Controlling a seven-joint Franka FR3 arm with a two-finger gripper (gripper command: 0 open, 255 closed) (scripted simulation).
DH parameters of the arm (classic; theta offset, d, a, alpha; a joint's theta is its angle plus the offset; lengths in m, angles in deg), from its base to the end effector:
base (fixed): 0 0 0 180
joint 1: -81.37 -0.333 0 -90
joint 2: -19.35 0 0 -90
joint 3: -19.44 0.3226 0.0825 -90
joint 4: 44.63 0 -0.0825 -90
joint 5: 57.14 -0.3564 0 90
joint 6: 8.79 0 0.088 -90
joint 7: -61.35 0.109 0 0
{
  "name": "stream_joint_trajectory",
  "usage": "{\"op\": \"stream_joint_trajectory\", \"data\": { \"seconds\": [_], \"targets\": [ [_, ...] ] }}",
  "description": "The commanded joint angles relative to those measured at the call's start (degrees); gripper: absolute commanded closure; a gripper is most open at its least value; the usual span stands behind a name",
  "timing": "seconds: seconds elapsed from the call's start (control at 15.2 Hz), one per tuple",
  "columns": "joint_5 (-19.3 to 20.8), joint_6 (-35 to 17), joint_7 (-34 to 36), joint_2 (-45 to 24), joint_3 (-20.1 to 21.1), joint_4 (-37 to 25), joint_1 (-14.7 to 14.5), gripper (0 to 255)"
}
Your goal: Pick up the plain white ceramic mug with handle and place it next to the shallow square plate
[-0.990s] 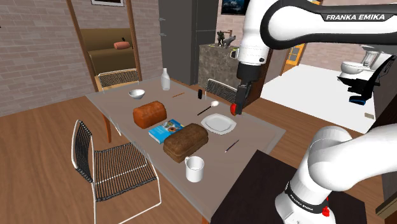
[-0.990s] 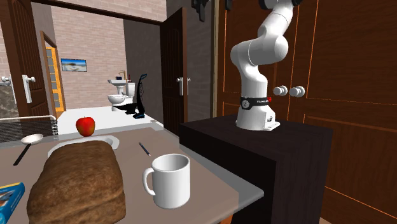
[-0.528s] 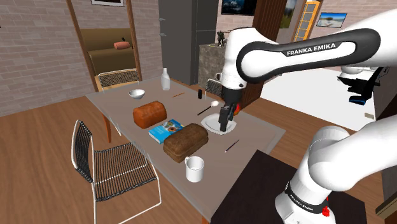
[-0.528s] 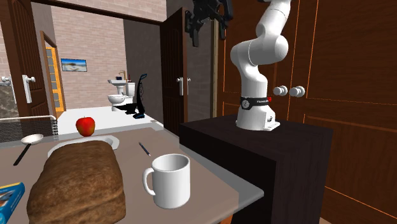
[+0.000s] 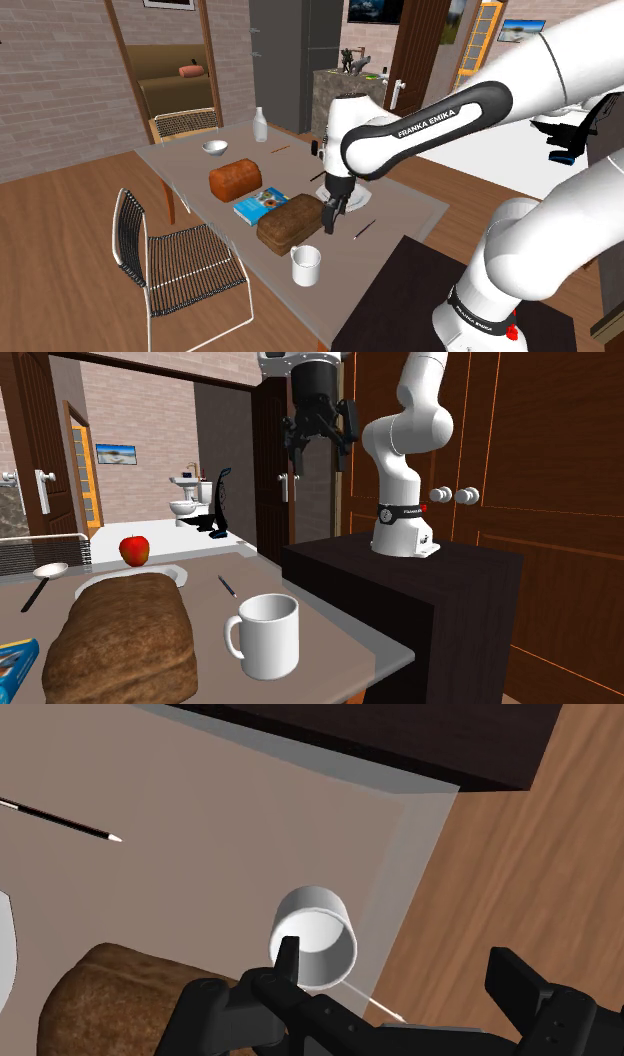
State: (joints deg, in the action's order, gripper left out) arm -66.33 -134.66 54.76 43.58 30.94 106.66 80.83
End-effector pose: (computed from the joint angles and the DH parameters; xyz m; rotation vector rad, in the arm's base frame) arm 0.3546 0.0807 0.3982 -3.0783 -0.3260 0.0404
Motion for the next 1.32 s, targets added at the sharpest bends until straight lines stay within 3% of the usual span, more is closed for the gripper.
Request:
{"op": "stream_joint_trajectory", "data": {
  "seconds": [0.0, 0.4, 0.73, 0.99, 1.25],
  "targets": [
    [0.36, -4.54, 0.62, -4.03, 0.89, 0.28, 0.16, 0],
    [4.16, -17.36, 4.38, -18.82, 3.32, -1.71, 1.15, 0],
    [11.47, -26.0, 10.23, -31.99, 3.21, -5.84, 1.12, 0],
    [17.89, -31.06, 15.31, -42.29, 0.48, -10.71, -1.19, 0],
    [19.24, -33.28, 16.33, -45.19, -0.76, -11.36, -2.17, 0]
  ]
}}
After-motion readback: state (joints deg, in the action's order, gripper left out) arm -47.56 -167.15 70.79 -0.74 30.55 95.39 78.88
